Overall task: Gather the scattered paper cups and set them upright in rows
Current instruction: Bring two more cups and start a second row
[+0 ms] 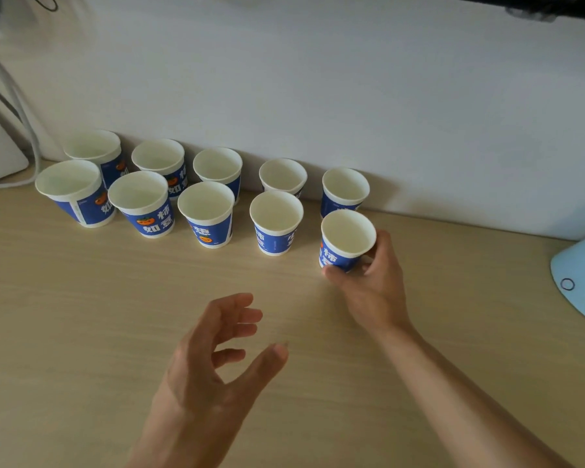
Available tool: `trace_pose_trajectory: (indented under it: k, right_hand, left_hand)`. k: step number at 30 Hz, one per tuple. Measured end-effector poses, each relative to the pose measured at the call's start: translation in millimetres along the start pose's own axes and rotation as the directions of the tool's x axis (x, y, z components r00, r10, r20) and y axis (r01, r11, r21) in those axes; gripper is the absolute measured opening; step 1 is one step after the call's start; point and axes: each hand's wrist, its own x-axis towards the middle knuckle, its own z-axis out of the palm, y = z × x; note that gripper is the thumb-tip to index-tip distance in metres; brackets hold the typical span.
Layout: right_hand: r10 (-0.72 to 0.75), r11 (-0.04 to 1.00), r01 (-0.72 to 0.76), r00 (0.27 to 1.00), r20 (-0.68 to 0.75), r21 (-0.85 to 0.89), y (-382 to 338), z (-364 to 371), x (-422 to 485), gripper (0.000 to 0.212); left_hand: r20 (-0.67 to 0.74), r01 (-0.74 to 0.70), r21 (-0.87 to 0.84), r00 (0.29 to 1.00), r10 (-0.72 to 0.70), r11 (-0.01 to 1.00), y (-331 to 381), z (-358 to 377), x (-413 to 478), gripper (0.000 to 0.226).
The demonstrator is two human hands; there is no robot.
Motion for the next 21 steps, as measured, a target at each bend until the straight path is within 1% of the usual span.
trace_pose_trajectory:
  k: [8, 14, 21]
  right_hand:
    - [-0.006, 0.999, 0.005, 0.999, -0.049, -0.034, -4, 7, 8, 0.057]
    - [-0.009, 0.999, 0.007, 0.998, -0.062, -0.042, -3, 9, 12, 0.06]
    - [0.008, 0.994, -0.016, 0.997, -0.074, -0.111, 3, -5, -14, 0.071]
  left_hand:
    - [-0.011, 0.006, -0.026, 1.0, -0.006, 1.0, -3, -4, 3, 0.065]
    - [-0.008, 0.003, -0.028, 1.0, -0.003, 1.0, -4, -5, 4, 0.065]
    - [-0.005, -0.003, -0.034, 1.0, 0.002, 0.999, -4, -8, -4, 0.064]
